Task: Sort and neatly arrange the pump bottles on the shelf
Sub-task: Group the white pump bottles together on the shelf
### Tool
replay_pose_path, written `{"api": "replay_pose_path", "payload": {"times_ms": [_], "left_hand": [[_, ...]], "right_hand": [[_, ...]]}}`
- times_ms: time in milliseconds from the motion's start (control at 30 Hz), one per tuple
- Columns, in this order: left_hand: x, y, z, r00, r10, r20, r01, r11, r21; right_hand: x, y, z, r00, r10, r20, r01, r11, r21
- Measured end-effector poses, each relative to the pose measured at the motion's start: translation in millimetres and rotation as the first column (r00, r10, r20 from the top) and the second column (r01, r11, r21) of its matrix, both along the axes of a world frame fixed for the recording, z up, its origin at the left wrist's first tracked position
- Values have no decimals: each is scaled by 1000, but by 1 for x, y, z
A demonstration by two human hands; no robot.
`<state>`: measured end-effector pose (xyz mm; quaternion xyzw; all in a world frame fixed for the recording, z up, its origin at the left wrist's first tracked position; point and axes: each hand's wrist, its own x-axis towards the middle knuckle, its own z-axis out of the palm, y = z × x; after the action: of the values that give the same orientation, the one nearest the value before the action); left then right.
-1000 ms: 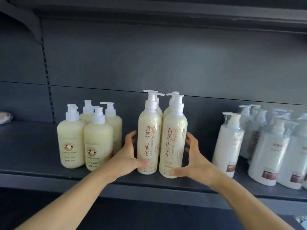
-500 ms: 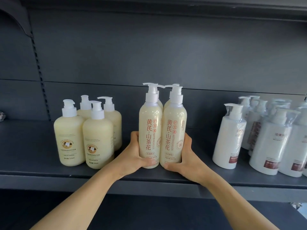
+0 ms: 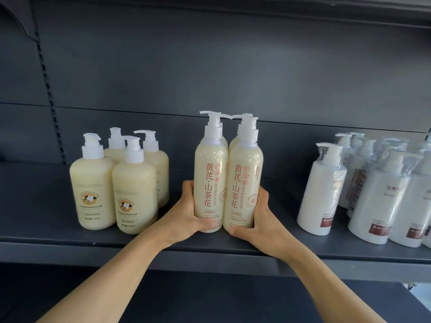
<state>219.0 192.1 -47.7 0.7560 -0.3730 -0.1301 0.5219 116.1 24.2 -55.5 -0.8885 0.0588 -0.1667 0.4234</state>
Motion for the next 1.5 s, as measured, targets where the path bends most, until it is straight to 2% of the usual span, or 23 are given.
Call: {"api": "replay_pose_path", "payload": {"times_ms": [267,433,533,600,633,700,767,900,967,1067,1167,1267,1333,1433,1500], "left_hand": [[-2,-1,-3,999,28,-24,-30,998,-58],[-6,5,-4,997,65,-44,-69,992,-106],[-22,11,-9,959,251,134,-230,961,-151],[-37,14,-12,846,406,345,-357,913,-199],[-44,15,-12,782,432,450,-359,902,-241],[-55,13,-7,659,419,624,-284,908,-309],[-65,5,4,586,373,720,-198,927,-319],[-91,-27,23,610,201,766,-48,975,-218],[-103,-49,27,644,118,756,-5,989,-150],[-114,-86,31,710,91,698,-15,993,-114],[-115,-127,36,839,96,535,-75,995,-60],[-113,-163,37,937,102,334,-110,994,4],[-113,-182,36,964,109,241,-116,993,15],[-117,-201,32,975,157,157,-159,987,4],[-120,-208,29,969,209,135,-211,978,-2]], "right_hand": [[-8,6,5,997,-68,-39,66,996,-60],[-29,18,0,970,-227,-89,189,931,-312],[-47,22,-2,958,-278,-69,236,902,-360],[-61,22,-1,951,-303,-66,257,890,-375],[-68,20,0,947,-314,-59,270,885,-380],[-82,16,5,941,-339,-24,306,875,-376],[-95,7,13,929,-369,36,355,856,-377],[-120,-19,32,892,-429,142,449,807,-382],[-132,-35,42,872,-453,183,488,785,-382],[-148,-66,58,841,-475,260,541,737,-405],[-159,-103,77,808,-483,337,588,692,-419],[-161,-137,100,818,-453,355,574,680,-456],[-157,-154,113,837,-401,373,546,667,-507],[-148,-173,127,836,-331,437,545,583,-602],[-142,-186,136,856,-323,404,517,548,-657]]}}
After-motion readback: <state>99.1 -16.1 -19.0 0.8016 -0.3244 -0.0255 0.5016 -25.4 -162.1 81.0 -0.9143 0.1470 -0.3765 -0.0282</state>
